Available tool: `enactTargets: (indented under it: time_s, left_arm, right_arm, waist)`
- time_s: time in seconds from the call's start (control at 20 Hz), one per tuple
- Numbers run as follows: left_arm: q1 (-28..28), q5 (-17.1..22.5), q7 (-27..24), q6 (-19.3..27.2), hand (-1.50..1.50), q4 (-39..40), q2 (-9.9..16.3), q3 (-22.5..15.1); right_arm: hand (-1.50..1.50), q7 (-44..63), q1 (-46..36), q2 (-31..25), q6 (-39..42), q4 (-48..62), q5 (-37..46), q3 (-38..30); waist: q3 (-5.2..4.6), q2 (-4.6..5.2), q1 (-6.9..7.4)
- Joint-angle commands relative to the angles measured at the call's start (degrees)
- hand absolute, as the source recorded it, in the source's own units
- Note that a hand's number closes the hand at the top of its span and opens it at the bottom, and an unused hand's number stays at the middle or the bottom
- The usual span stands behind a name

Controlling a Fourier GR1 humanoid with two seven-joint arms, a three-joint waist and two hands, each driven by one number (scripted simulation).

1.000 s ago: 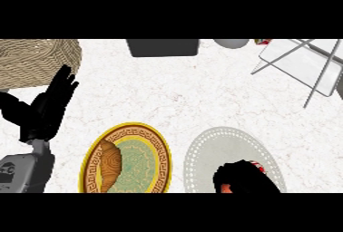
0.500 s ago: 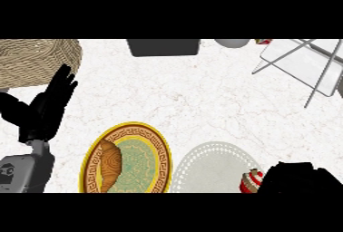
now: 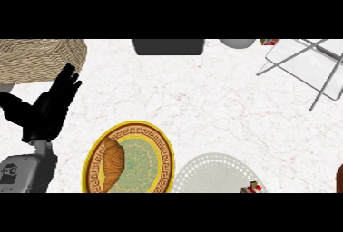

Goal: Pick the squash from the placemat and place it in the tiered shelf

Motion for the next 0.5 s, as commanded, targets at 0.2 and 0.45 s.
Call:
enactTargets:
  time_s: [0.2,0.45]
  left_arm:
    - [2.1,-1.1,0.6,-0.7,0.00,-3.1,-0.3,-1.0]
    - [-1.9,1.5,3.3,-2.0,0.00,-0.8,1.2,2.0]
  right_arm:
    - [1.50,4.6,-13.6,-8.8,4.8,16.4,-8.5,-12.8]
    - [1.50,-3.8,-18.1,-11.5,7.7,34.3,-4.0,-12.8]
  waist:
    - [0.04,0.01,0.84]
    - [0.07,0.21,1.26]
